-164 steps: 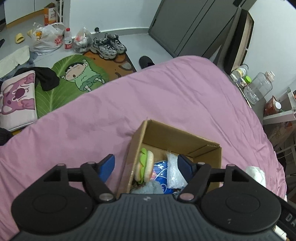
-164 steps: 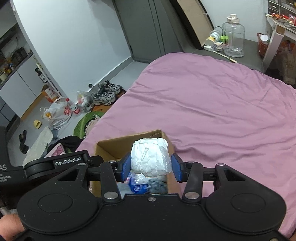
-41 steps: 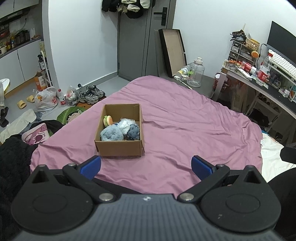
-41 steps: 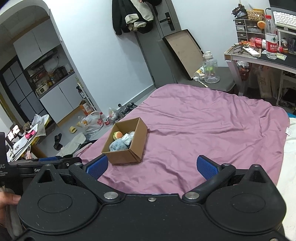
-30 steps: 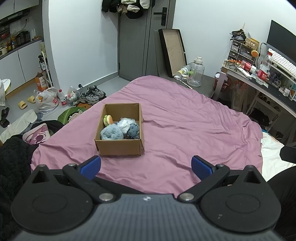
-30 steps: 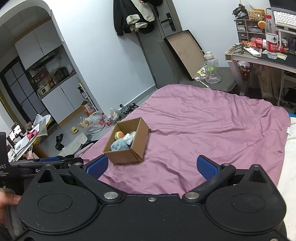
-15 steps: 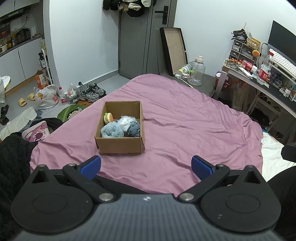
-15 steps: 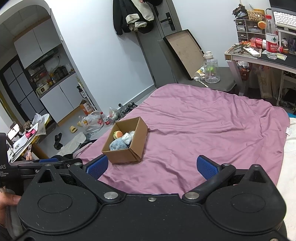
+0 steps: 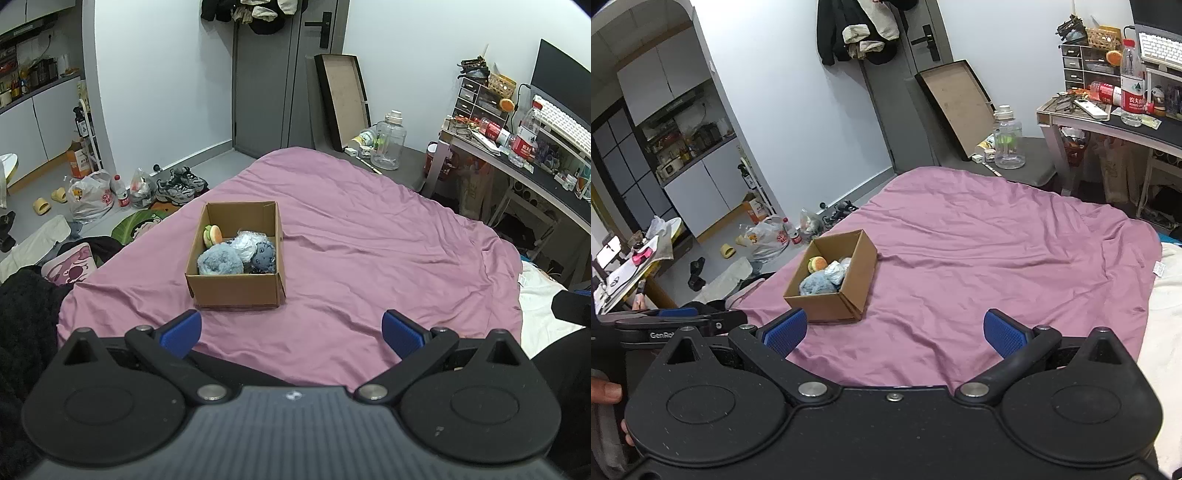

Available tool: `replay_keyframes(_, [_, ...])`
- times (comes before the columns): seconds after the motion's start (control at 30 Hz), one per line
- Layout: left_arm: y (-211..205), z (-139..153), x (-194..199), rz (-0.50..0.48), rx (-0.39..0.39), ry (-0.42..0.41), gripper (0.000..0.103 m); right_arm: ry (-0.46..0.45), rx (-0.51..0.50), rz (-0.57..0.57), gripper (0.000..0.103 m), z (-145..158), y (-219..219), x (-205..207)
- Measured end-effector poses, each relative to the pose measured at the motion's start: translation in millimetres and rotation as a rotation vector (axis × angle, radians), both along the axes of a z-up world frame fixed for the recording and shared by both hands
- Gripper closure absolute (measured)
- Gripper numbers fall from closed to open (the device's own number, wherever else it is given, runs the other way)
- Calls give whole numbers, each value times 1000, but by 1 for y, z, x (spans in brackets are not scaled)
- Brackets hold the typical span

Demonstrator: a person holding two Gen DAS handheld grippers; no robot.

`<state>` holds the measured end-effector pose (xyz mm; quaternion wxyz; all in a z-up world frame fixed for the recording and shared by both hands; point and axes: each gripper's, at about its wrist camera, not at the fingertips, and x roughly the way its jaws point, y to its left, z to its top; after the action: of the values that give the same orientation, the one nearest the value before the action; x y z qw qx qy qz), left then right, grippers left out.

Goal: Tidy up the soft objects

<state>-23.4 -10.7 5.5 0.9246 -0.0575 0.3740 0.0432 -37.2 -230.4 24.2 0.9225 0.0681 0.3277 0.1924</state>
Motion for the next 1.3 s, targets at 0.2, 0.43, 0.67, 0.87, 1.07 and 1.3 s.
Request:
replay_keyframes(0.2, [0, 3, 0, -1, 1, -5, 0, 1, -16, -16, 0, -4, -2, 2])
replay_keyframes(0.43, [-3, 3, 3, -11, 7, -4, 0, 11, -3, -28, 0, -9, -10, 8])
replay_keyframes(0.67, [-6, 1, 7, -23, 7, -2, 0, 16, -3, -36, 0, -12, -13, 10])
replay_keyframes(0.87, [-7, -2, 14, -27, 9, 10, 0, 17, -13, -40, 0, -13, -14, 12])
replay_keyframes(1.07, [-9, -8, 23, -38, 10, 16, 0, 38, -7, -56, 0, -22, -22, 20])
replay_keyframes(1.3, [-12, -10, 33, -44, 16, 13, 0, 50, -7, -54, 0, -28, -24, 28])
